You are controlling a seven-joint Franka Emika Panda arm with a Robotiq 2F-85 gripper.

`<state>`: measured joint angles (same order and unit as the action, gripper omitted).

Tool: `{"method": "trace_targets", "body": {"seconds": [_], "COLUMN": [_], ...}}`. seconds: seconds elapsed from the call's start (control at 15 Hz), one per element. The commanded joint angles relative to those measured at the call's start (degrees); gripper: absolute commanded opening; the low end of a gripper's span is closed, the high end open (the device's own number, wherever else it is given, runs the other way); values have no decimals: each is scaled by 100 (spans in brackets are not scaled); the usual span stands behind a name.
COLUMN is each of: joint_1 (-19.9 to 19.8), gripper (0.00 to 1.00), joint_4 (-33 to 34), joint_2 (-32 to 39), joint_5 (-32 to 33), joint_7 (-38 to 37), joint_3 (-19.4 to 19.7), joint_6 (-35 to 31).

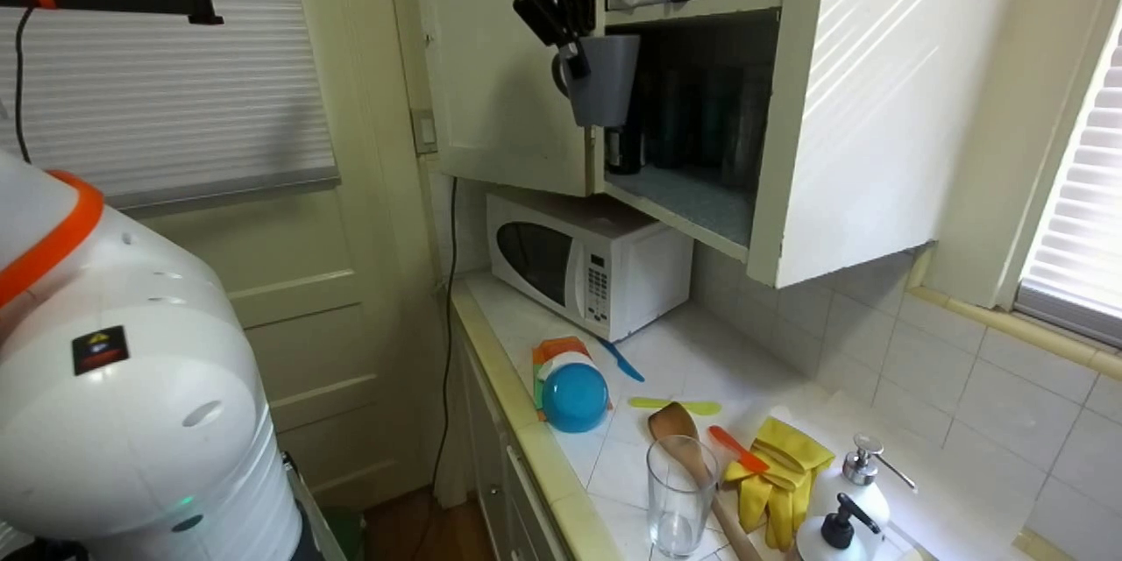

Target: Put the grey mug on the second shelf of the open cabinet.

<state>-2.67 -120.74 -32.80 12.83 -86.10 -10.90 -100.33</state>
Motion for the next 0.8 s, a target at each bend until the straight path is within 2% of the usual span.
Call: {"method": "trace_targets", "body": {"seconds": [0.0, 0.4, 0.73], "joint_1": [-36, -260, -603], "gripper": [2, 2, 2], "joint_4": [898, 2720, 3790], "joint_2": [118, 798, 1573], "joint_5": [68, 95, 213], "joint_7": [358, 589, 241], "joint_3": [2, 107, 422], "joint_6": [555, 1095, 977]}}
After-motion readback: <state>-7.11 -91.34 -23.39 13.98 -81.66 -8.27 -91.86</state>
